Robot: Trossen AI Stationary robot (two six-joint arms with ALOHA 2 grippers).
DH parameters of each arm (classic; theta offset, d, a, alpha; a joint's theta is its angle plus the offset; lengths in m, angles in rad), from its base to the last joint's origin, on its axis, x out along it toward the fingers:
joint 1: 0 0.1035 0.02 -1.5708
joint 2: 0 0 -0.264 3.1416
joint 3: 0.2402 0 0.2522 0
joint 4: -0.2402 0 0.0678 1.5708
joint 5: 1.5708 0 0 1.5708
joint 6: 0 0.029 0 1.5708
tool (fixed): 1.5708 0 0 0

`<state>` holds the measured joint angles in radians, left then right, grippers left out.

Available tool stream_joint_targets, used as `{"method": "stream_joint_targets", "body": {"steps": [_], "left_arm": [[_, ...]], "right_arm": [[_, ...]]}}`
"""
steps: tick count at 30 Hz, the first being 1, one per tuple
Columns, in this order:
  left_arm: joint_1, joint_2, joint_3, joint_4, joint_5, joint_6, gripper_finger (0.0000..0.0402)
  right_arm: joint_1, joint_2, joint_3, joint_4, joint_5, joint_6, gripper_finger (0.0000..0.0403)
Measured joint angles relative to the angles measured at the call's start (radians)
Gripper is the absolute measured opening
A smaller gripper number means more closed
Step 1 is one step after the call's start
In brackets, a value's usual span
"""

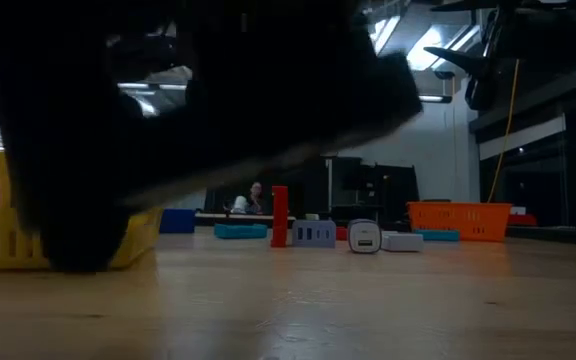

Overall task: Pick & Place Office items
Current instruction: Put the green charger adapter into the yellow bin

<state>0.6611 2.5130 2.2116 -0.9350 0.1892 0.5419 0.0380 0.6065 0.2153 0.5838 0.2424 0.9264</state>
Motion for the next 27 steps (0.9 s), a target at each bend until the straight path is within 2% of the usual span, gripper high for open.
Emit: {"method": "stream_joint_targets", "body": {"steps": [9, 20, 27], "left_arm": [[-0.002, 0.006, 0.146, -0.107, 0.017, -0.041, 0.0141], [-0.040, -0.096, 0.136, -0.303, 0.016, -0.112, 0.0141], [-0.102, -0.225, 0.136, -0.275, 0.052, -0.232, 0.0141]], "right_arm": [[0.000, 0.000, 0.000, 0.001, 0.000, 0.005, 0.0227], [0.000, 0.000, 0.000, 0.009, 0.004, 0.015, 0.0226], [0.000, 0.000, 0.000, 0.013, 0.003, 0.031, 0.0226]]}}
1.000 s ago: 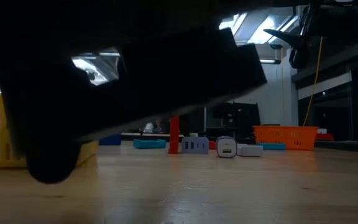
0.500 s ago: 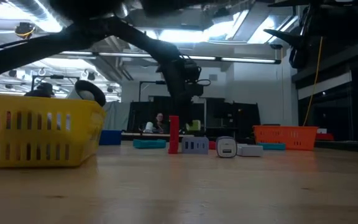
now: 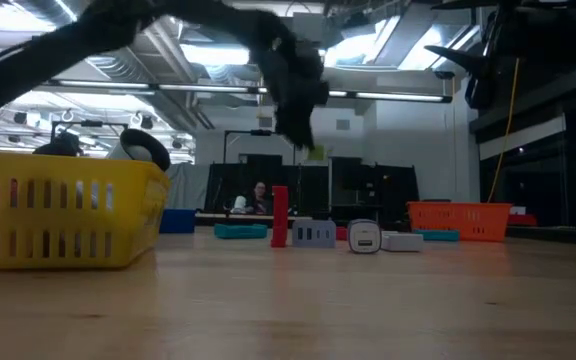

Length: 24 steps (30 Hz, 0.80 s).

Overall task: Pick & Place Office items
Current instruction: Put the green charger adapter into the yellow bin

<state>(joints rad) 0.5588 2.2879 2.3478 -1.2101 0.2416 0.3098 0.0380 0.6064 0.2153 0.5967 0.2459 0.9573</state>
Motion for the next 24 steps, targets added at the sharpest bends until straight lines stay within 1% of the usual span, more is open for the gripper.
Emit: {"method": "stream_joint_targets", "body": {"steps": [3, 6, 9, 10, 12, 15, 18, 21, 24], "left_arm": [[-0.032, -0.074, 0.000, 0.061, 0.020, -0.076, 0.0141], [-0.071, -0.158, 0.000, 0.092, 0.024, -0.116, 0.0141], [-0.113, -0.233, 0.002, 0.068, 0.022, -0.158, 0.0141], [-0.128, -0.256, 0.002, 0.045, 0.019, -0.170, 0.0141], [-0.171, -0.302, 0.002, -0.012, -0.020, -0.176, 0.0141], [-0.247, -0.362, 0.002, -0.145, -0.068, -0.181, 0.0141], [-0.335, -0.399, -0.002, -0.256, -0.122, -0.216, 0.0141], [-0.435, -0.422, -0.002, -0.289, -0.170, -0.298, 0.0141], [-0.552, -0.434, -0.002, -0.281, -0.185, -0.390, 0.0141]], "right_arm": [[0.000, 0.000, 0.000, 0.005, 0.000, 0.000, 0.0226], [0.000, 0.000, 0.000, 0.012, 0.000, 0.000, 0.0226], [0.000, 0.000, 0.000, 0.011, 0.000, 0.005, 0.0226], [0.000, 0.000, 0.000, 0.011, 0.000, 0.008, 0.0226], [0.000, 0.000, 0.000, 0.014, 0.000, 0.012, 0.0226], [0.000, 0.000, 0.000, 0.018, -0.002, 0.012, 0.0226], [0.000, 0.000, 0.000, 0.017, -0.012, 0.019, 0.0226], [0.000, 0.000, 0.000, 0.017, -0.026, 0.026, 0.0226], [0.001, 0.000, 0.000, 0.017, -0.034, 0.038, 0.0226]]}}
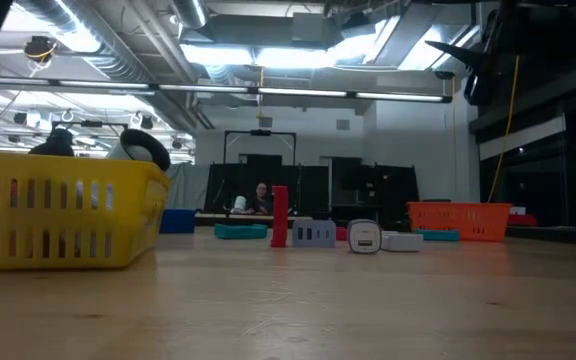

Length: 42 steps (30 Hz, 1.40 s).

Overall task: Pick & Place Office items
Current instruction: Put the green charger adapter into the yellow bin

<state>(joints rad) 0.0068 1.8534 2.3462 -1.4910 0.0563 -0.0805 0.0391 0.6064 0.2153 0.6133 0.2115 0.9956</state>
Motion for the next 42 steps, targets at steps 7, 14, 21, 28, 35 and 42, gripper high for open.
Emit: {"method": "stream_joint_targets", "body": {"steps": [7, 14, 21, 28, 35, 42], "left_arm": [[-0.287, 0.001, 0.000, 0.053, -0.223, -0.232, 0.0141], [-0.518, 0.001, -0.038, 0.083, -0.573, -0.515, 0.0141], [-0.705, 0.005, -0.311, 0.110, -0.939, -1.016, 0.0141], [-0.784, 0.005, -0.617, 0.108, -1.085, -1.511, 0.0141], [-0.823, 0.005, -0.889, 0.266, -0.966, -1.767, 0.0141], [-0.832, 0.005, -1.060, 0.533, -0.760, -1.690, 0.0141]], "right_arm": [[0.000, 0.000, 0.000, 0.000, -0.047, -0.002, 0.0226], [0.000, 0.004, 0.000, -0.001, -0.047, 0.019, 0.0226], [0.000, 0.009, 0.000, -0.001, -0.047, 0.023, 0.0226], [0.000, 0.014, 0.000, -0.005, -0.052, 0.047, 0.0226], [0.000, 0.014, 0.000, -0.048, -0.063, 0.098, 0.0226], [0.000, 0.014, 0.000, -0.049, -0.063, 0.096, 0.0226]]}}
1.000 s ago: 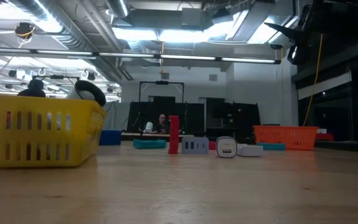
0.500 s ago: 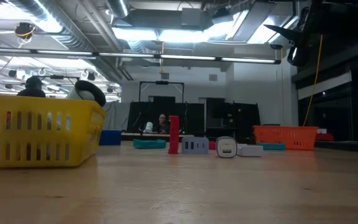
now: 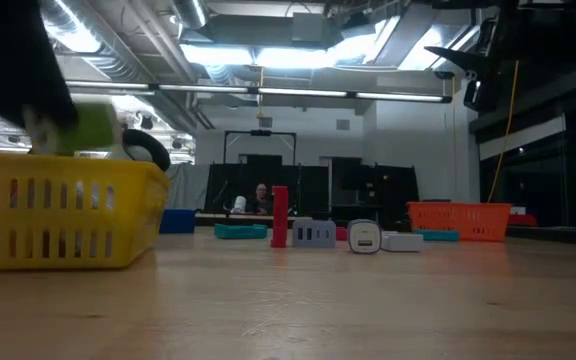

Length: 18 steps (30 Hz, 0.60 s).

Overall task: Pick & Place Office items
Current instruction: Put the green charger adapter into the yellow bin

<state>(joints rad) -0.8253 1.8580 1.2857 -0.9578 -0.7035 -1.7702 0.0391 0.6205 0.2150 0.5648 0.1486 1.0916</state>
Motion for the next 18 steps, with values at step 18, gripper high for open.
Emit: {"method": "stream_joint_targets", "body": {"steps": [18], "left_arm": [[0.144, -0.251, -0.296, 0.199, 0.098, 0.143, 0.0141]], "right_arm": [[0.000, 0.000, 0.000, -0.006, -0.007, -0.022, 0.0226]]}}
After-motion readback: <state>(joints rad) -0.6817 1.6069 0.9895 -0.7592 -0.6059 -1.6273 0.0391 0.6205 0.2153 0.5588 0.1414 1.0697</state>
